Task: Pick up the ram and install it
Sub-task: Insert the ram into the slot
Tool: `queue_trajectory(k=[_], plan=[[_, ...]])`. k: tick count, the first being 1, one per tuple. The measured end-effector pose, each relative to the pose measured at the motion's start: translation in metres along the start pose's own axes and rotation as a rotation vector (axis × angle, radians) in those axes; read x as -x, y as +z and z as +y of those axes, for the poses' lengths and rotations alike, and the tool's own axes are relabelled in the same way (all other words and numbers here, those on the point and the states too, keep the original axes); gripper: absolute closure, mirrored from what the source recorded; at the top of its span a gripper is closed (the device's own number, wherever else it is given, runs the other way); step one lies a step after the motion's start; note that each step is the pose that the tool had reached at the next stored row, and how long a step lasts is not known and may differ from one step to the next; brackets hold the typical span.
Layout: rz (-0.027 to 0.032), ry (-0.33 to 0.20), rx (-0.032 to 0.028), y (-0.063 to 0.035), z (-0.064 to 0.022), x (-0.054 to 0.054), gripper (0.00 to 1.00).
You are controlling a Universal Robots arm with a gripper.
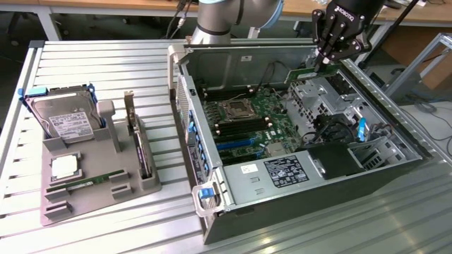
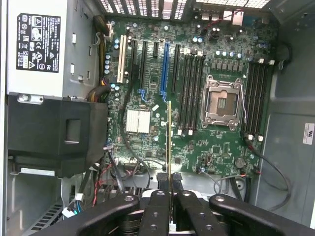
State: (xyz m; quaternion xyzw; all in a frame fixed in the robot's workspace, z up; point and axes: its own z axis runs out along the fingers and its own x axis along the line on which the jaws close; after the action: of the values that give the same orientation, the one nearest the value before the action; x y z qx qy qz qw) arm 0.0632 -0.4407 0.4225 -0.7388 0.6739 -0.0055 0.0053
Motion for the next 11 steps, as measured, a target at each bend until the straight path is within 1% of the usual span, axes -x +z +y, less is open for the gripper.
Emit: queue_trajectory(k=[5,7,11], plan=[[0.0,0.001,0.0,0.0029,0.0,0.0,0.88],[0.0005,0.032,0.0,0.0071,0.0002,0.0,0.88],[0.0005,0.035,0.0,0.012,0.0013,0.0,0.88]])
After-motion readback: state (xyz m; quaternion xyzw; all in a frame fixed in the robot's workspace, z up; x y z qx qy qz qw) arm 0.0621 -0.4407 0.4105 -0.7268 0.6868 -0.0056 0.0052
